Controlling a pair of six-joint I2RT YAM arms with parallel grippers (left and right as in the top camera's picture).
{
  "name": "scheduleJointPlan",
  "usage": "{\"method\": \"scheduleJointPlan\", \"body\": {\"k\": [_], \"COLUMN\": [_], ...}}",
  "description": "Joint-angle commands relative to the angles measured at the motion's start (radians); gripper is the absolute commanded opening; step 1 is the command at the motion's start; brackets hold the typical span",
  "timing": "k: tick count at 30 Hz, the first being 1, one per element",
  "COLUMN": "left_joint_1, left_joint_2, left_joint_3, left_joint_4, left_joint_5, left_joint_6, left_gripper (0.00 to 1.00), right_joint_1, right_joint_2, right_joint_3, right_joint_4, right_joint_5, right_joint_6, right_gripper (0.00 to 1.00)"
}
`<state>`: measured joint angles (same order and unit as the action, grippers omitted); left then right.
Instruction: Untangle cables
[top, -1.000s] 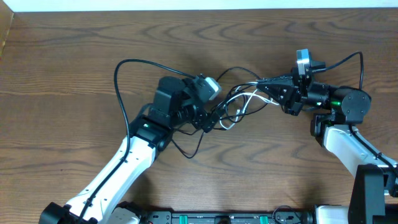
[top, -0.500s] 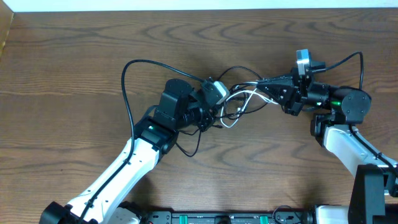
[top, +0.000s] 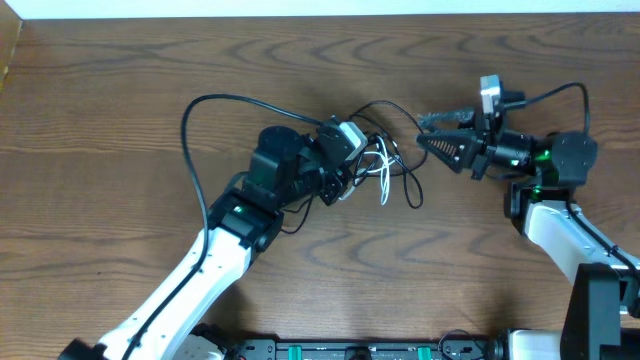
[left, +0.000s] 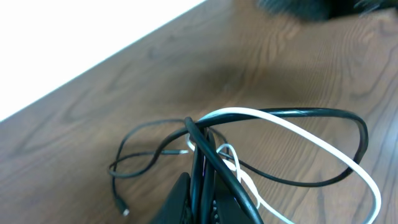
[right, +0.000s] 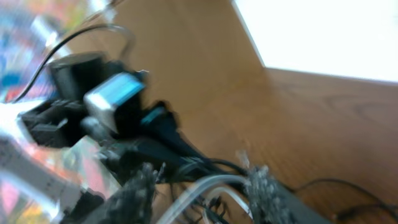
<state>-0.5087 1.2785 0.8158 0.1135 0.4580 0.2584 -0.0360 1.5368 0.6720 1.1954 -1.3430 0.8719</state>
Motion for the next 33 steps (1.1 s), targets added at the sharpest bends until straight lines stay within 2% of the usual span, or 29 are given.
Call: {"method": "scheduleJointPlan", "body": {"k": [1,5,13,17,25,28,32,33], "left_joint_1": [0.0,0.0,0.0,0.0,0.0,0.0,0.0,0.0], "left_joint_2": [-0.076,-0.131,-0.177,-0.177,-0.176,-0.175,-0.175,-0.175], "left_joint_3": [0.006,0.006,0.006,0.006,0.006,0.006,0.006,0.006], "left_joint_4": [0.013,0.024,0.068,0.103,0.159,0.18,0.205,0.212], "left_joint_5": [-0.006,-0.006,-0.018,-0.093,-0.093,-0.093,-0.093,-0.093], "left_joint_6": [-0.021,-0.021,-0.024,-0.09,-0.12,-0.138,-0.147,-0.157], "left_gripper": [0.07,0.07,0.08,0.08,0.08,0.08,0.08,0.08], "right_joint_1": [-0.029,-0.032,-0.019,0.014,0.098,0.125,0.145,0.145], "right_joint_2": [-0.003,-0.003,-0.003,-0.003,-0.003,-0.003,-0.003,-0.003], "right_joint_3": [-0.001,-0.001,-0.001,-0.001,-0.001,-0.001,-0.001,-0.001], "right_joint_4": [-0.094,-0.179,-0.198,-0.198,-0.206,-0.205,-0.216,-0.22], "right_joint_5": [0.076,0.096,0.092,0.047,0.021,0.02,0.02,0.02], "right_joint_6": [-0.043,-0.085,-0.113,-0.22,-0.374,-0.419,-0.463,-0.465], "right_gripper": [0.57,0.66,0.68,0.72,0.78,0.73,0.56,0.55]}}
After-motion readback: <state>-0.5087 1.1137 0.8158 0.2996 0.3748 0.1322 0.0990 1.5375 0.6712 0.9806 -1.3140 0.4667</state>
